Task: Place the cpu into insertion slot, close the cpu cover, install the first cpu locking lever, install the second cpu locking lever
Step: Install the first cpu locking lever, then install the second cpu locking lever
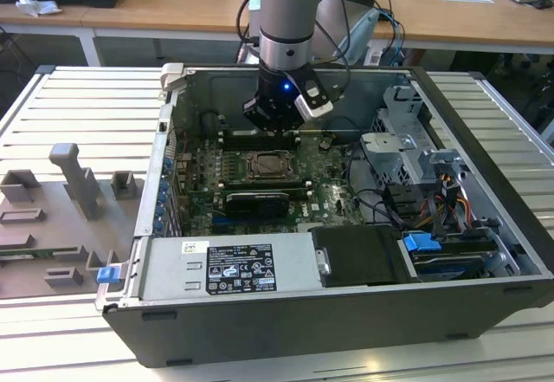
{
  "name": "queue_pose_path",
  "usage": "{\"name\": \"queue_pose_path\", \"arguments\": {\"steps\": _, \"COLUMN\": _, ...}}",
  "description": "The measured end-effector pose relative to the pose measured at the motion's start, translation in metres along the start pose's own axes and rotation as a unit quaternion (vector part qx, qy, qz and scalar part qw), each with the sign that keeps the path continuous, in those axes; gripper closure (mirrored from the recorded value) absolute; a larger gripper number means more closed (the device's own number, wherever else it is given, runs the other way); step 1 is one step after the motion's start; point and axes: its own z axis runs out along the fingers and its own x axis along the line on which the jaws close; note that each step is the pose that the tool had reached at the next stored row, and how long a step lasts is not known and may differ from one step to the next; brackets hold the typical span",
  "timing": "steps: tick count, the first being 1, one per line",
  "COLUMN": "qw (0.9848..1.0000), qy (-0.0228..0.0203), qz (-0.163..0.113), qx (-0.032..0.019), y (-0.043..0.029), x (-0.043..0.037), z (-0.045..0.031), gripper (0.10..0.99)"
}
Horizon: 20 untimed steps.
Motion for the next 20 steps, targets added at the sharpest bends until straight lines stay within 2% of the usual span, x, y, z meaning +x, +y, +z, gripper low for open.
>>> {"name": "queue_pose_path", "arguments": {"steps": 20, "qw": 1.0000, "qy": 0.0001, "qz": 0.000, "qx": 0.0002, "y": -0.0095, "x": 0.0004, "z": -0.0008, "gripper": 0.980}}
